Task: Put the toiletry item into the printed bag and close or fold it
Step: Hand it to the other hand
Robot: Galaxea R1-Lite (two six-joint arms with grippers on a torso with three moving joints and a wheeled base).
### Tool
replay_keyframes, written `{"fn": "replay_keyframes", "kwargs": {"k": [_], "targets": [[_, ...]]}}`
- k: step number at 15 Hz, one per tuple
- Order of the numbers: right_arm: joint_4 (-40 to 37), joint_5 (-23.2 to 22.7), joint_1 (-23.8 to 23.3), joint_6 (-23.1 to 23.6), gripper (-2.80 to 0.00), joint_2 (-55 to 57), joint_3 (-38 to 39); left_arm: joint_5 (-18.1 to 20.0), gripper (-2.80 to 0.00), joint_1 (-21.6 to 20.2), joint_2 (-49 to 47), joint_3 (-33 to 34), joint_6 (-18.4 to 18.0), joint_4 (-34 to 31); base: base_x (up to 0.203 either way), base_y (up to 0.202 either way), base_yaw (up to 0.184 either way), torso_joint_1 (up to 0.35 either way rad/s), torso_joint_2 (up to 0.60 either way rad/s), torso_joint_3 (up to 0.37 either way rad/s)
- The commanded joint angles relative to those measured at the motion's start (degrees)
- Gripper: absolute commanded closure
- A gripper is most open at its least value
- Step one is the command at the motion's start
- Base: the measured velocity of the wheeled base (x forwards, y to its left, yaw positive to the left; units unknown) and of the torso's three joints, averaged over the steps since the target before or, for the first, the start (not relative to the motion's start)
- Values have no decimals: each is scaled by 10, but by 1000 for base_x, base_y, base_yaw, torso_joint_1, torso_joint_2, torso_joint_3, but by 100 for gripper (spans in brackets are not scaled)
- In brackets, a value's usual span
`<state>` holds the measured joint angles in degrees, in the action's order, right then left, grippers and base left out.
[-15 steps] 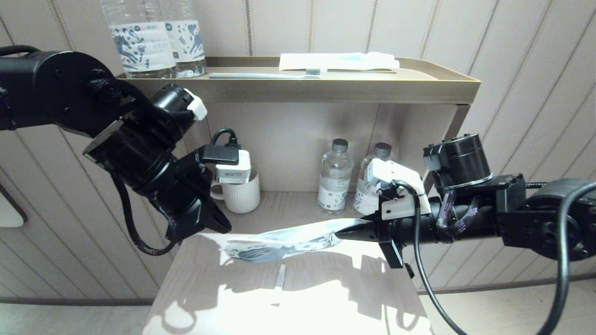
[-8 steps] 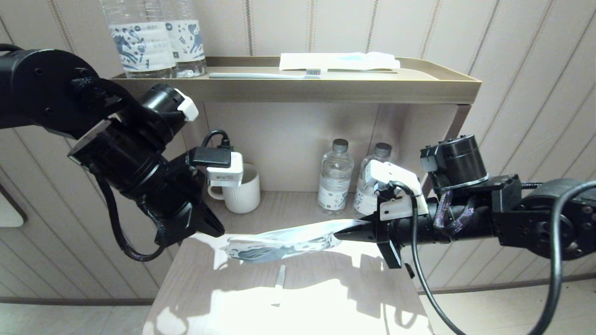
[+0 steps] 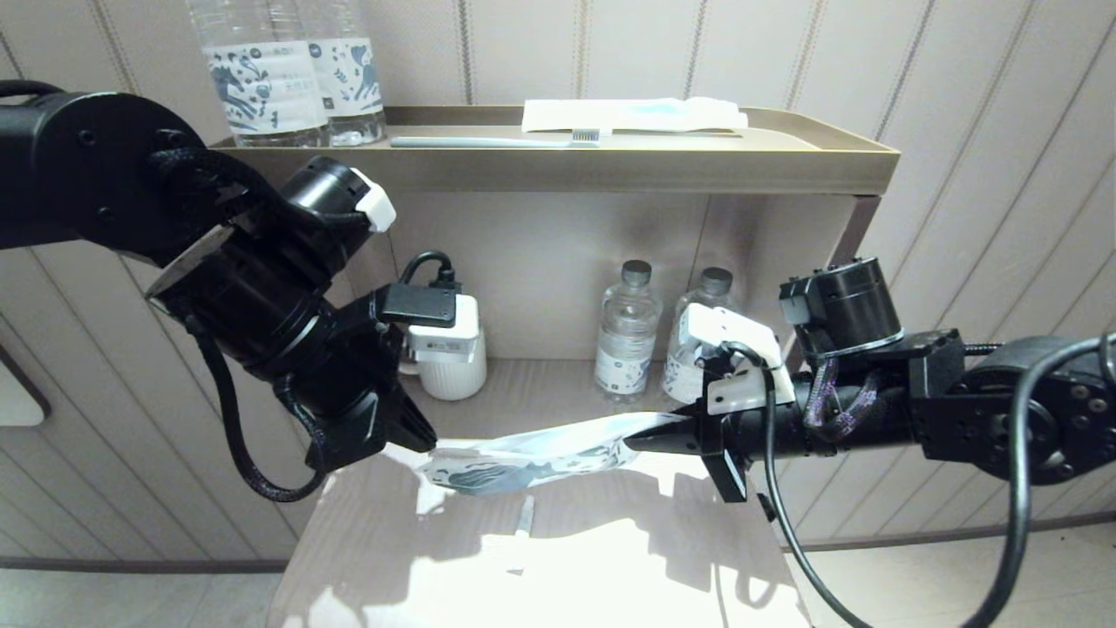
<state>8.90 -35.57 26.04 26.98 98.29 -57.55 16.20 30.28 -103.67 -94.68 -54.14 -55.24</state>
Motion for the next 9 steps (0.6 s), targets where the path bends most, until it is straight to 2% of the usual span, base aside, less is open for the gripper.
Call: {"fn": "replay_keyframes", "kwargs": {"k": [1, 4, 9], "targets": [[1, -2, -1, 2, 0, -2, 0, -2, 0, 2, -2, 3, -3, -6, 0, 0, 0, 0, 0, 0], [1, -3, -13, 3, 0, -3, -1, -4, 0, 1, 5, 23, -4, -3, 0, 0, 0, 0, 0, 0], [1, -2, -11, 3, 0, 0, 2, -2, 0, 9, -4, 17, -4, -1, 0, 0, 0, 0, 0, 0]]}}
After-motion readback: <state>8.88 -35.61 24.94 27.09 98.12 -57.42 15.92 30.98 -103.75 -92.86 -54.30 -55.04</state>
